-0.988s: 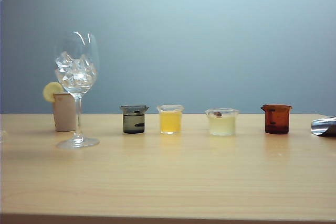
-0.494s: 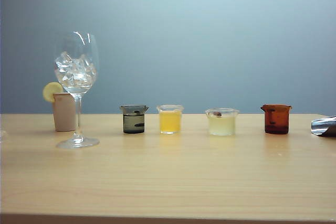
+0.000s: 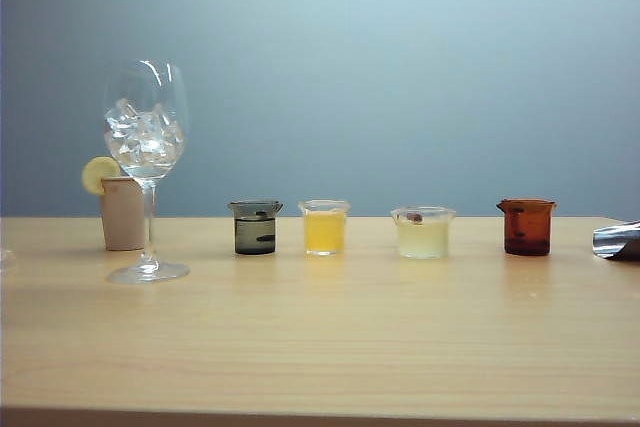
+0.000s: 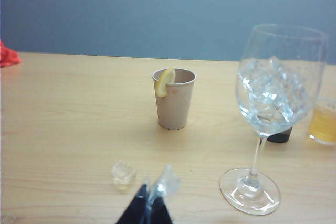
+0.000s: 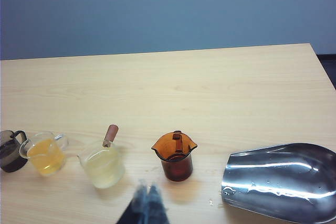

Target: Pick up the ice scoop on the desk filled with ice cubes, pour the ice into the goblet, and finally put the scoop back on the table.

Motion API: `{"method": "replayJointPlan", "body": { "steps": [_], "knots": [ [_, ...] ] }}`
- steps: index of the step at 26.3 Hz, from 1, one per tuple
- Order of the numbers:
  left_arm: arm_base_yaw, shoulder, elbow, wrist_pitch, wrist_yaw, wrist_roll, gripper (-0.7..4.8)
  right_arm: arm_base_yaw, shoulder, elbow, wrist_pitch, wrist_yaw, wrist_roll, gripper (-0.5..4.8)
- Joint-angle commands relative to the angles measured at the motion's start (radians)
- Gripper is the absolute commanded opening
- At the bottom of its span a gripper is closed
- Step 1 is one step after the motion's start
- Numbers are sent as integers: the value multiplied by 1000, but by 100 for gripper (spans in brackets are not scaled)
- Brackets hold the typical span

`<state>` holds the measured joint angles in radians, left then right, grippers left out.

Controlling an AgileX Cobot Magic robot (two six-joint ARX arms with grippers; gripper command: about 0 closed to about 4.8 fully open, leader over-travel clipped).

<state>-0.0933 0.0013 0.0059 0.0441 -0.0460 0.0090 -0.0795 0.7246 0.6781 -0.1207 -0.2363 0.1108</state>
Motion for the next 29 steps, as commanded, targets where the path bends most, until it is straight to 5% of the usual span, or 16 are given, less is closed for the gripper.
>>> {"method": "replayJointPlan", "body": {
  "steps": [1,23,29],
  "knots": [
    [11,0,3,10,8,18,-5,0,-2,4,13,-2,1,0],
    [9,0,3,15,-3,18,-4,1,-73,-10,14,15,-5,0],
    [9,0,3,15,-3,18,-4,2,-280,-161,11,107,-253,0]
  ]
}}
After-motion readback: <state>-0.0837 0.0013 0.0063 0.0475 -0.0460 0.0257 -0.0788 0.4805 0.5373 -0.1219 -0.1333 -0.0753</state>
